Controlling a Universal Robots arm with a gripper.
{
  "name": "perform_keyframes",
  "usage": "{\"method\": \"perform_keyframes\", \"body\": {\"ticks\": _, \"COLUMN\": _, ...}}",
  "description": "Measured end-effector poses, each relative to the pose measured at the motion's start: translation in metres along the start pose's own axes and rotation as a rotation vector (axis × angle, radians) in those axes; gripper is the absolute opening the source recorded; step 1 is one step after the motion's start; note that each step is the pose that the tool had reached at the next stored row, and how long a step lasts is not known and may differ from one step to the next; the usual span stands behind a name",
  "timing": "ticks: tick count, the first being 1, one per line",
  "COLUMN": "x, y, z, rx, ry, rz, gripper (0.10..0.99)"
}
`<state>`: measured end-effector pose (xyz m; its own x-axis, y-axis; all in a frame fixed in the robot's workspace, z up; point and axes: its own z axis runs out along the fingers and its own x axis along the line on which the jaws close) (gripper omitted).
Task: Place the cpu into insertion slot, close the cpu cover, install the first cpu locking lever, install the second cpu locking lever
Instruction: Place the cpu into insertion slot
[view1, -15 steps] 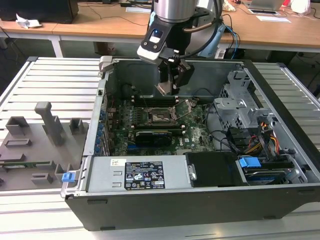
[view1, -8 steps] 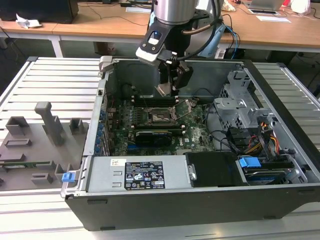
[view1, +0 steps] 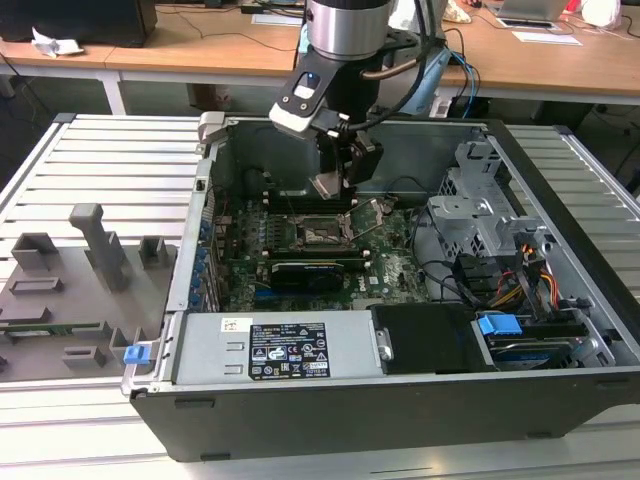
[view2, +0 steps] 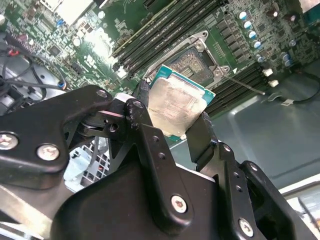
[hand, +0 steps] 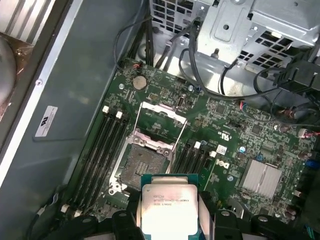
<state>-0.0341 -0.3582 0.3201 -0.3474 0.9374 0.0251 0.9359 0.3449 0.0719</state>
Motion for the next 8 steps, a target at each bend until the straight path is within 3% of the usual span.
{"method": "perform_keyframes", "body": {"ticks": 4, "x": -0.0001, "y": -0.0003, "z": 0.0053, "rx": -0.002, "ry": -0.0091, "rz": 0.117, "gripper": 0.541}}
{"method": "perform_keyframes", "body": {"ticks": 8, "x": -0.0002, "y": -0.0006, "z": 0.0087, "rx": -0.002, "ry": -0.0192, "rz": 0.162, "gripper": 0.541}}
